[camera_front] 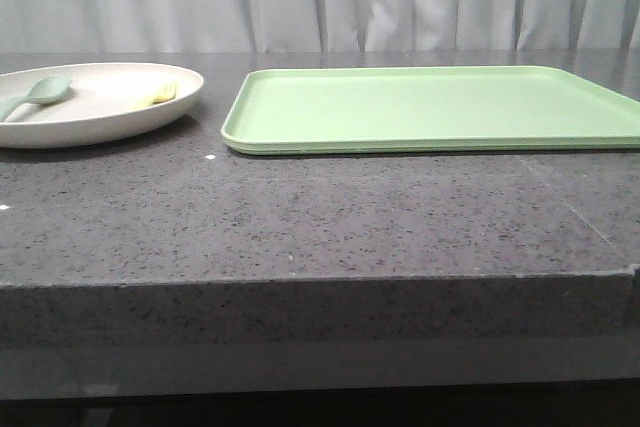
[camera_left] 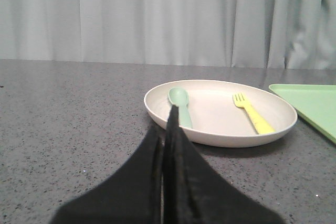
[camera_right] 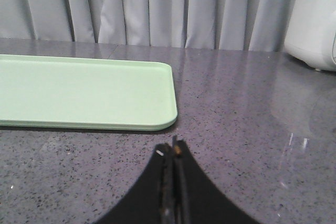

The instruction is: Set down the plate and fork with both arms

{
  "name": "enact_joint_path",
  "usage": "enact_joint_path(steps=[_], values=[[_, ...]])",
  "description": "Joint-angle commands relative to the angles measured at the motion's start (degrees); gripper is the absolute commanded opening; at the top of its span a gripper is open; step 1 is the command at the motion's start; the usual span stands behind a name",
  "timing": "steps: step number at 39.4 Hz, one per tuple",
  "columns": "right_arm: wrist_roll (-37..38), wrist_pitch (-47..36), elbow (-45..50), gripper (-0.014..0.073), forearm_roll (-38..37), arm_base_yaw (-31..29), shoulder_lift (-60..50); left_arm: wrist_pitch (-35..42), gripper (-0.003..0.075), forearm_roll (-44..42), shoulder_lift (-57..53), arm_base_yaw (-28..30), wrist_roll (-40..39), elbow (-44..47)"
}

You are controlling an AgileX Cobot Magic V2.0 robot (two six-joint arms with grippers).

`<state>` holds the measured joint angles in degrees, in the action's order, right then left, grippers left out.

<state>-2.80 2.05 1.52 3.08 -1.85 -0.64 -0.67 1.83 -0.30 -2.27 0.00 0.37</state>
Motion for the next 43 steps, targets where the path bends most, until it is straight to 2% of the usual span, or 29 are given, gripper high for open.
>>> enact_joint_path(steps=[1,25,29,33,38,43], values=[[-0.5,-5.4,-0.2,-0.0069,0.0,-0.4,-1.0,4.8,-0.0018,0.5,-1.3,-0.4,0.0,0.1],[-0.5,-5.8,-0.2,-0.0069,0.0,-0.4,-1.0,4.8,-0.0018,0.5,-1.3,-0.4,0.0,0.1],[0.5,-10.2,-0.4,-0.0069,1.6,-0.3,-1.0,9.0,-0.0018,0.5,-1.3,-0.4,0.0,0.0],[0.9,-9.9,-3.4,-0.0069,2.5,-0.3,-1.0,12.1,-0.0018,1.4,-1.2,-0.4,0.0,-2.6],[0.8,-3.3,-10.8,-0.0069,2.0,-0.3,-0.9,4.7,-0.0018,1.4,-0.9,-0.4,0.0,-10.8],[0.8,7.5,-21.4,-0.0069,-2.5,-0.3,3.3,-5.8,-0.0018,1.3,2.5,-0.4,0.0,-22.8]])
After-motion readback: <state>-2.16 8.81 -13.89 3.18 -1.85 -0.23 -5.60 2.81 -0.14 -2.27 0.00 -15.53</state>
